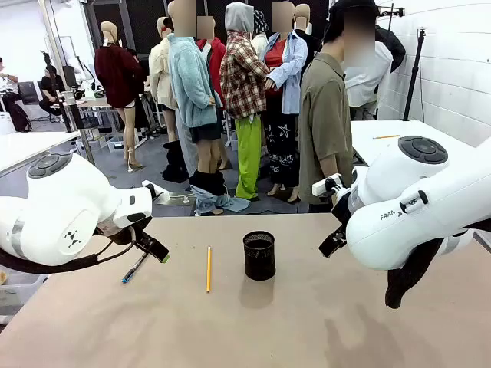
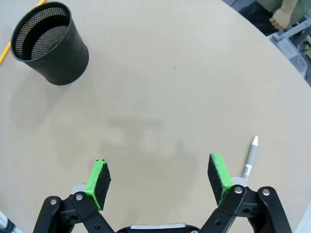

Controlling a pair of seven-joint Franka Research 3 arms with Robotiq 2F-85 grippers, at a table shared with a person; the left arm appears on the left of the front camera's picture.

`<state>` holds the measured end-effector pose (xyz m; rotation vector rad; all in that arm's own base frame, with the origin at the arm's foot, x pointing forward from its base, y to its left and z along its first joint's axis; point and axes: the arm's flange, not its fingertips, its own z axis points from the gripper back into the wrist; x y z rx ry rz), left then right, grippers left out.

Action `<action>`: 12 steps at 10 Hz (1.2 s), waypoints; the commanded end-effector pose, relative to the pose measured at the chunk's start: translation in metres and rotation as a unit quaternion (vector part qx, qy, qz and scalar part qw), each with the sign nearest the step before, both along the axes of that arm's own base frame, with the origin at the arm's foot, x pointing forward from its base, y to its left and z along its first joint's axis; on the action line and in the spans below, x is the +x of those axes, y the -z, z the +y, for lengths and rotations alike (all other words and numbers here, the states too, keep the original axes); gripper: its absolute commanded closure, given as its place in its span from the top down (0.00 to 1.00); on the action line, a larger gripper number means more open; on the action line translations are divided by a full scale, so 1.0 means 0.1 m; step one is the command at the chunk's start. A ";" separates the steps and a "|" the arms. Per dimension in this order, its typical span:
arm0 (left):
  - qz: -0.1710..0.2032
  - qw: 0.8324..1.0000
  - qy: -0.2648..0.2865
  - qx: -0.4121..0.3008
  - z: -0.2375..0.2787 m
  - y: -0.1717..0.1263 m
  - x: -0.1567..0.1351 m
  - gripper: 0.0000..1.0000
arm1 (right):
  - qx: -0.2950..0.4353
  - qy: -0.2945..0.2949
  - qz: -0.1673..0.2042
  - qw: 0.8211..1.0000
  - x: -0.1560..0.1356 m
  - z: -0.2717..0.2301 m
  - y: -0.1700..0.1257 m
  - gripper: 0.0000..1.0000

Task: Place the pens into the pen holder.
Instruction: Pick up a writing instrument from the table and place it into the Pen holder.

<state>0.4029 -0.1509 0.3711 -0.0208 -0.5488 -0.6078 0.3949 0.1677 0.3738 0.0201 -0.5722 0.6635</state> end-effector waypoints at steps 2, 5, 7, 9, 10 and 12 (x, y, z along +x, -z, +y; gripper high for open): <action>0.000 1.000 0.000 0.000 0.00 0.00 0.00 1.00 | 0.000 0.000 0.000 1.000 0.00 0.00 0.00 1.00; 0.000 1.000 0.000 0.000 0.00 0.00 0.00 1.00 | 0.000 0.000 0.000 1.000 0.00 0.00 0.00 1.00; 0.000 1.000 0.000 0.000 0.00 0.00 0.00 1.00 | 0.000 0.000 0.000 1.000 0.00 0.00 0.00 1.00; 0.000 1.000 0.000 0.000 0.00 0.00 0.00 1.00 | -0.045 0.034 -0.009 0.998 -0.01 -0.22 -0.11 1.00; 0.000 1.000 0.000 0.000 0.00 0.00 0.00 1.00 | -0.054 0.065 0.001 0.996 0.10 -0.38 -0.22 1.00; 0.000 1.000 0.000 0.000 0.00 0.00 0.00 1.00 | -0.074 0.087 0.038 0.993 0.40 -0.58 -0.30 1.00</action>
